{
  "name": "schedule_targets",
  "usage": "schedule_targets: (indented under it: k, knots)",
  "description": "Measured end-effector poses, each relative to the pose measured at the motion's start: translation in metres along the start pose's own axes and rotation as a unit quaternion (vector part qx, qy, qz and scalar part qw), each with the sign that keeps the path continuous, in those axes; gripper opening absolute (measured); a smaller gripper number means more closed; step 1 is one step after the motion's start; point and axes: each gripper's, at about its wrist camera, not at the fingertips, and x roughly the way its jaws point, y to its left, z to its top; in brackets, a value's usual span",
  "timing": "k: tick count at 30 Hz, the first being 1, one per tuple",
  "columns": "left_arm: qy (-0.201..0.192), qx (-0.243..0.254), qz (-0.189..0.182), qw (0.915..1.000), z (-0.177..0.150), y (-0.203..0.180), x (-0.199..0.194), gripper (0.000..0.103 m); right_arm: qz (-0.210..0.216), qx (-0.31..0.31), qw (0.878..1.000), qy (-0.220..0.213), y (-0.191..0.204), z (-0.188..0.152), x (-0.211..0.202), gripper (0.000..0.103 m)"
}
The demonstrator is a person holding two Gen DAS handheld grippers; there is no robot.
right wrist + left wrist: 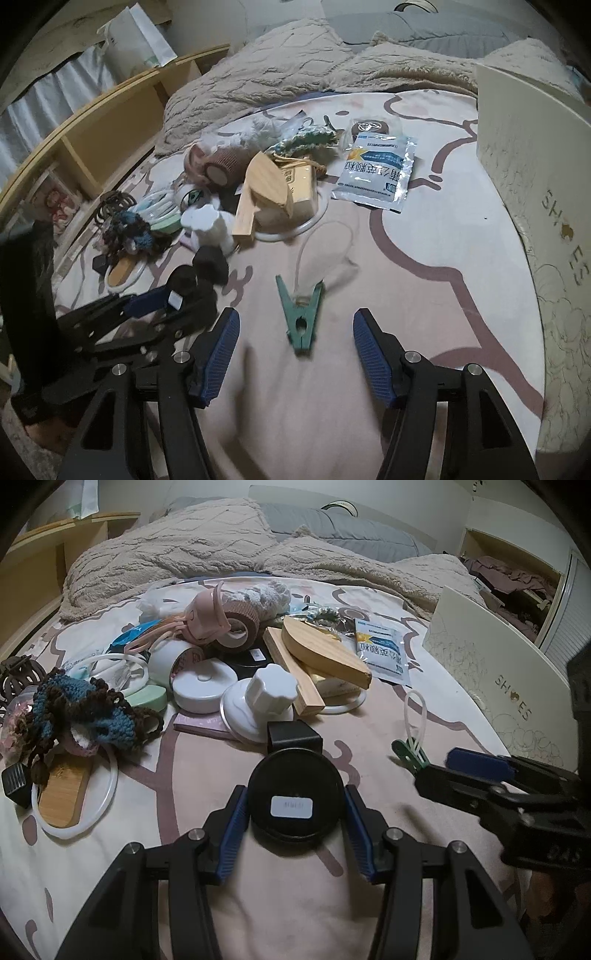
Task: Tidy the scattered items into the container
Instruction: 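Lift the green peg with the right tool while the left tool lifts the black jar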
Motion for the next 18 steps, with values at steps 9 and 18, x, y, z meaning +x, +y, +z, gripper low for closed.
schedule_targets:
  k: [9,18]
  knots:
    - [0.001,0.002,0.003,1.0,-0.002,0.0,0.0,0.051,-0.033,-0.039,0.999,0.006,0.012,0.008,0.025,0.043]
    - [0.004,0.004,0.006,1.0,-0.001,0.0,0.003,0.051,-0.034,-0.027,0.999,-0.014,0.008,0.009,0.015,0.03]
